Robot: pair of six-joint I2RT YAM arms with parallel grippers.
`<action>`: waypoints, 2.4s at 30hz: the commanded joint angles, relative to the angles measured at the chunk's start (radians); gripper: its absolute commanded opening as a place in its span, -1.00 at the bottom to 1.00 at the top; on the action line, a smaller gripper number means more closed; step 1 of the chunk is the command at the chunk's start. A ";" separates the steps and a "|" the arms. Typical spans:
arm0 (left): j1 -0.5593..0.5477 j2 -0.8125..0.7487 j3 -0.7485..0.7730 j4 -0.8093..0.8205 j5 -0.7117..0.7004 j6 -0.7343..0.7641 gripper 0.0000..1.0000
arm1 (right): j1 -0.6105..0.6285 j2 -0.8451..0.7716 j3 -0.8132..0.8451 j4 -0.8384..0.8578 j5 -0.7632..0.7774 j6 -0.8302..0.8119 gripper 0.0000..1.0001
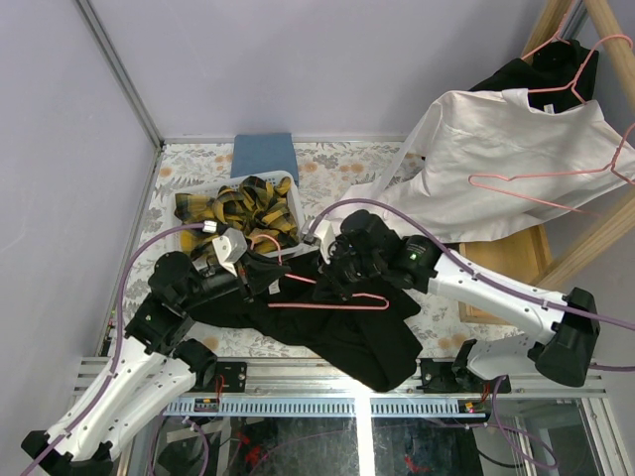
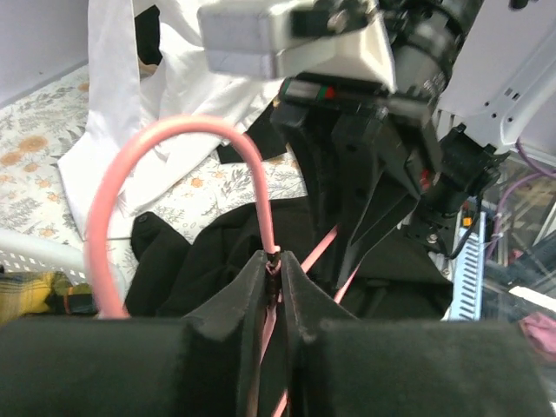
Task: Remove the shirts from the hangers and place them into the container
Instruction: Remove the shirt from the hanger, then place the hanger at the clothesline.
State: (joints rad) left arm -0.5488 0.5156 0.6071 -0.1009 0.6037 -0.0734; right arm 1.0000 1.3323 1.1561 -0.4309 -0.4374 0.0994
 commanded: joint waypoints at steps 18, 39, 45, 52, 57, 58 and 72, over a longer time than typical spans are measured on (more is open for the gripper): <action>0.006 -0.193 -0.047 0.231 -0.106 -0.139 1.00 | 0.000 -0.486 -0.109 -0.102 0.324 0.078 -1.00; -0.086 0.025 -0.096 0.374 -0.211 -0.366 0.99 | 0.000 -0.366 -0.041 -0.058 1.202 0.678 -1.00; -0.434 0.099 -0.093 0.378 -0.632 -0.185 0.99 | 0.000 -0.195 0.088 -0.124 1.324 0.814 -1.00; -0.842 0.316 -0.054 0.541 -1.179 0.121 0.99 | 0.000 -0.083 0.171 -0.147 1.364 0.914 -1.00; -0.967 0.448 -0.089 0.854 -1.364 0.370 0.99 | 0.000 -0.009 0.239 -0.254 1.381 1.011 -1.00; -0.967 0.472 -0.089 0.892 -1.380 0.381 0.99 | 0.000 -0.004 0.245 -0.268 1.383 1.029 -1.00; -0.968 0.723 -0.064 1.263 -1.427 0.534 0.21 | 0.000 -0.068 0.174 -0.212 1.356 1.049 -1.00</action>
State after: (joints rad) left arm -1.5124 1.1961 0.5190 0.9714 -0.7635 0.4122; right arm 0.9993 1.2953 1.3262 -0.6830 0.8543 1.0981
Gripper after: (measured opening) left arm 0.692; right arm 0.037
